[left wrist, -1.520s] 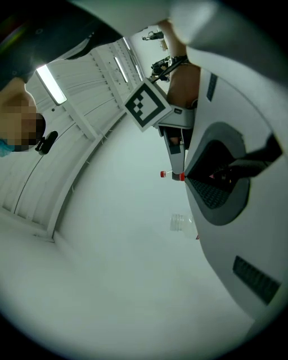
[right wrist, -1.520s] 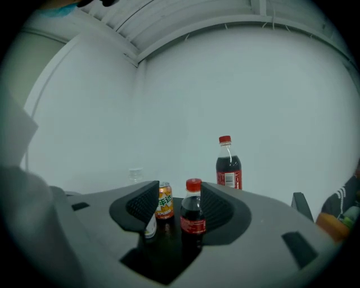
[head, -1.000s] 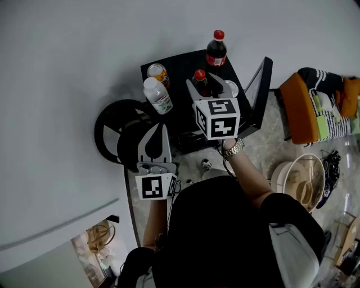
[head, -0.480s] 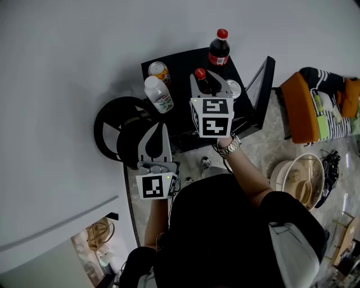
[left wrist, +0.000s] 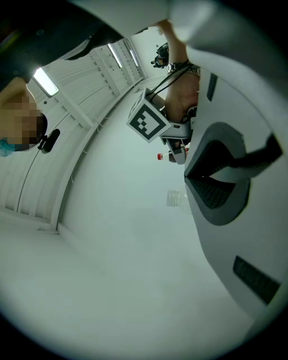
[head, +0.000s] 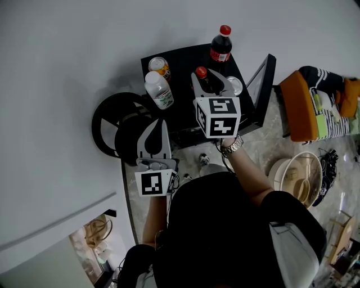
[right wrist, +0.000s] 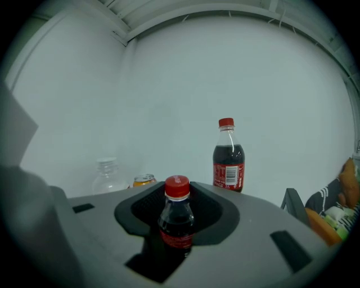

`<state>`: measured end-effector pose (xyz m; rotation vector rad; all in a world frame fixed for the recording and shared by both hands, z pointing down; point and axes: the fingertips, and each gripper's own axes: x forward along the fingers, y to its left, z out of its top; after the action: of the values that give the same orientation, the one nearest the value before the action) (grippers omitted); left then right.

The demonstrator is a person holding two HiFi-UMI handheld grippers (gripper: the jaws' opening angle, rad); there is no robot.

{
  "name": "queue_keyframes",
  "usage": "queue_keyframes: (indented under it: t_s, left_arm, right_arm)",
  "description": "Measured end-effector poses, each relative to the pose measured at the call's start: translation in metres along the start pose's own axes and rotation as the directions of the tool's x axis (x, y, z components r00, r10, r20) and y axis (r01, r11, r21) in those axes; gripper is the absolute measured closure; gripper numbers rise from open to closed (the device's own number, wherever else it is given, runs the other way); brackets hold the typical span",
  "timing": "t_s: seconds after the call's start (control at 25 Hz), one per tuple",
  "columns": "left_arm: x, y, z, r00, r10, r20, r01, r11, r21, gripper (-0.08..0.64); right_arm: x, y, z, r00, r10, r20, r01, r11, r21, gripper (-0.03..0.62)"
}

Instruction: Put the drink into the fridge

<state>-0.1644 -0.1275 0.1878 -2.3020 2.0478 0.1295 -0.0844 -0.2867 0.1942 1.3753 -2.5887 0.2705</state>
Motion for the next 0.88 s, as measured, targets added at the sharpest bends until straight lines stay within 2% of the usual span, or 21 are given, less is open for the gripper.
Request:
queue_keyframes:
  t_s: [0.48, 0.88]
  left_arm:
    - [-0.002, -0.004, -0.009, 0.999, -0.033, -0.016, 0.033, 0.999, -0.017, 0.551]
    - [-0.014, -0.009, -0.007, 0.997, -0.075, -0.008, 0.075, 0.996, -0.04, 0.551]
  right_arm:
    - [-0.018, 0.027, -0.006, 0.993, 0.114, 0.017, -0.114, 0.993, -0.025, 0.452]
    - [-0.045, 0.037, -0.003, 0.987, 0.151, 0.056, -0.149, 0.988, -0.026, 0.453]
